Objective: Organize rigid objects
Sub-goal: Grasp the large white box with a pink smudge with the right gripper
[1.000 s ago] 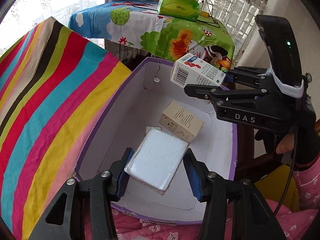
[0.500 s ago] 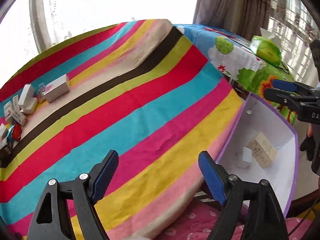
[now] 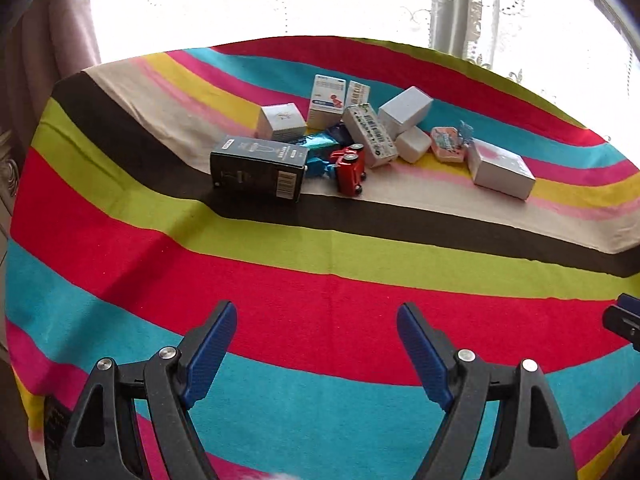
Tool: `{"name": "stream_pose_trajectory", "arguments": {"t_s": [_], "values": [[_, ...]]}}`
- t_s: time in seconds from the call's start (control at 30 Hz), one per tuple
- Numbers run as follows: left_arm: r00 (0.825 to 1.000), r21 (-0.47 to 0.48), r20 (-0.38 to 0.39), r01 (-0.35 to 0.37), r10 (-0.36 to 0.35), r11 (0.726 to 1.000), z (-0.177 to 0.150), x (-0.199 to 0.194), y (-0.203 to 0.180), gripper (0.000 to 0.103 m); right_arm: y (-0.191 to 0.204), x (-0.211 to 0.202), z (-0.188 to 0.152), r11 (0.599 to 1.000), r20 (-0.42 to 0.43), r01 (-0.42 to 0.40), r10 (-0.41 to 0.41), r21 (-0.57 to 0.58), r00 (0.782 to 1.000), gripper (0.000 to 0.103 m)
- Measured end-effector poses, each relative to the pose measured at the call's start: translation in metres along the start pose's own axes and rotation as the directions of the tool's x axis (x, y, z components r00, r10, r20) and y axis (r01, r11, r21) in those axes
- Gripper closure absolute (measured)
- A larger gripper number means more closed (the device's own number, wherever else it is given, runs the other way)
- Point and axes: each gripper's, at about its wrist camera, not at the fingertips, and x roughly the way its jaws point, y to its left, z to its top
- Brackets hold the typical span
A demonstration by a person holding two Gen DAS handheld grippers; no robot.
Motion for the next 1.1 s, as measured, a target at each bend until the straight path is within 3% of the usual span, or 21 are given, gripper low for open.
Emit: {"name": "stream_pose_trajectory", "arguments": {"t_s": [0.17,0.23,0.37,0.57,0.7,0.83,0.87,0.9,1.0,1.1], "values": [[0.998,-0.121,-0.042,0.032,-0.037,0.992,-0.008,0.011,0.025,0.020,-0.017,0.067,0.062,0.999,-0.071,0.024,-0.027,-0.043,0.997,0.016],[0.998,-0.159,-0.026,0.054,-0.059,0.986,-0.008,0.010,0.031,0.019,-0.025,0.085,0.083,0.998,-0.074,0.022,-0.027,-0.063,0.997,0.016],[0.996,-0.152,-0.025,0.086,-0.090,0.985,-0.008,0.011,0.029,0.012,-0.028,0.114,0.115,0.983,-0.091,0.032,-0.049,-0.180,0.995,0.012],[0.992,-0.155,-0.025,0.117,-0.123,0.981,-0.006,0.013,0.029,0.005,-0.015,0.146,0.153,0.923,-0.127,-0.075,0.029,-0.378,0.991,0.007],[0.992,-0.139,-0.038,0.114,-0.120,0.984,-0.005,0.015,0.025,0.001,-0.003,0.166,0.174,0.879,-0.185,-0.161,0.085,-0.450,0.979,0.002],[0.994,-0.112,-0.054,0.089,-0.096,0.990,-0.005,0.016,0.020,0.000,0.005,0.165,0.172,0.849,-0.190,-0.199,0.119,-0.490,0.975,0.002],[0.994,-0.111,-0.055,0.089,-0.096,0.990,-0.005,0.016,0.020,0.000,0.006,0.157,0.167,0.844,-0.182,-0.212,0.138,-0.494,0.974,0.014],[0.994,-0.113,-0.053,0.092,-0.099,0.989,-0.005,0.016,0.021,0.000,0.007,0.147,0.160,0.843,-0.184,-0.241,0.172,-0.481,0.968,0.024],[0.993,-0.122,-0.048,0.103,-0.109,0.987,-0.005,0.015,0.023,0.000,0.010,0.106,0.125,0.809,-0.225,-0.374,0.303,-0.453,0.926,0.025],[0.992,-0.127,-0.045,0.108,-0.114,0.986,-0.005,0.015,0.024,0.000,0.018,0.086,0.090,0.801,-0.233,-0.341,0.256,-0.493,0.938,0.025]]}}
